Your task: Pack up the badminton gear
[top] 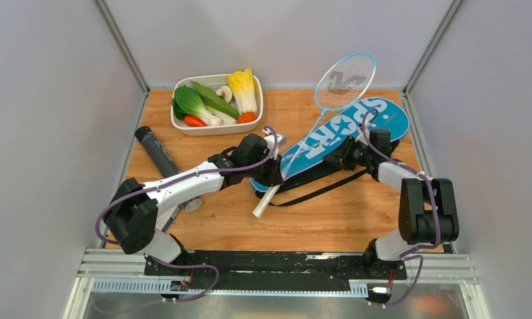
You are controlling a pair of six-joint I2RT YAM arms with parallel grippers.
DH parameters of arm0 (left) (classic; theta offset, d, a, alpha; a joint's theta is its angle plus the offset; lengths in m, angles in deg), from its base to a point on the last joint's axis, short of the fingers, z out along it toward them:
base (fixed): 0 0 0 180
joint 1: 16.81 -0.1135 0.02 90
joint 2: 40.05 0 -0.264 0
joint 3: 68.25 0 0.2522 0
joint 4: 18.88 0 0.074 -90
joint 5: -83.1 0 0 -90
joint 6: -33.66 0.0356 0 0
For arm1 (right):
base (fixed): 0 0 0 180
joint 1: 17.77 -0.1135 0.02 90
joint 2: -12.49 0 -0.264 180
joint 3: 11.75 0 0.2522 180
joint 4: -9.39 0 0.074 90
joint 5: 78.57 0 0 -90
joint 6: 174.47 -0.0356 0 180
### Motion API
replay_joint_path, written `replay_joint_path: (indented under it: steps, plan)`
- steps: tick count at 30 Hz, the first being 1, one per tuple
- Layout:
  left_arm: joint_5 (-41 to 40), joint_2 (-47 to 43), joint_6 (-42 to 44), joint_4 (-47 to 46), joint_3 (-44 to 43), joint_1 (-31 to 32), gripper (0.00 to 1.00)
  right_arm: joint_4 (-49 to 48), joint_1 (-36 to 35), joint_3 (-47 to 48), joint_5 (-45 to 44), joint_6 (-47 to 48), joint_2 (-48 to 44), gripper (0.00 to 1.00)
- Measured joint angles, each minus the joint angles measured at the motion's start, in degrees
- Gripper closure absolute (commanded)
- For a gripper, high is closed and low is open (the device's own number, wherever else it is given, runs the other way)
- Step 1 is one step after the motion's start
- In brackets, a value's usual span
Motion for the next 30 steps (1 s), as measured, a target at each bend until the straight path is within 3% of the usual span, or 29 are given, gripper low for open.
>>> replay_joint_path:
  steps: [2,6,11,14,22,30]
  plan:
    - [-1.0,0.8,-1.0,-0.1,-0.5,0.5,1.00,0.2,-0.1,0.1,-0.2,-0.2,-0.2,0.54]
    - [-3.1,2.3,-1.5,0.7,-1.9,0.9,1.00,1.8,-0.3,-0.7,-2.0,-1.0,-5.2,0.47]
    - [-3.8,3.2,-1.6,0.8,-3.8,1.4,1.00,-4.1,-0.7,-9.2,-2.3,-6.4,-22.2,0.37]
    - [-4.0,3.9,-1.6,0.7,-5.3,2.9,1.00,-8.7,-2.6,-13.4,-2.1,-10.7,-27.9,0.33]
    - [-3.1,8.0,-1.7,-0.3,-9.6,7.6,1.00,-11.7,-10.7,-15.8,-6.2,-18.5,-30.8,0.31]
    - [-2.9,10.3,-1.6,-0.8,-13.2,9.7,1.00,-11.1,-15.6,-18.1,-13.4,-22.2,-33.0,0.37]
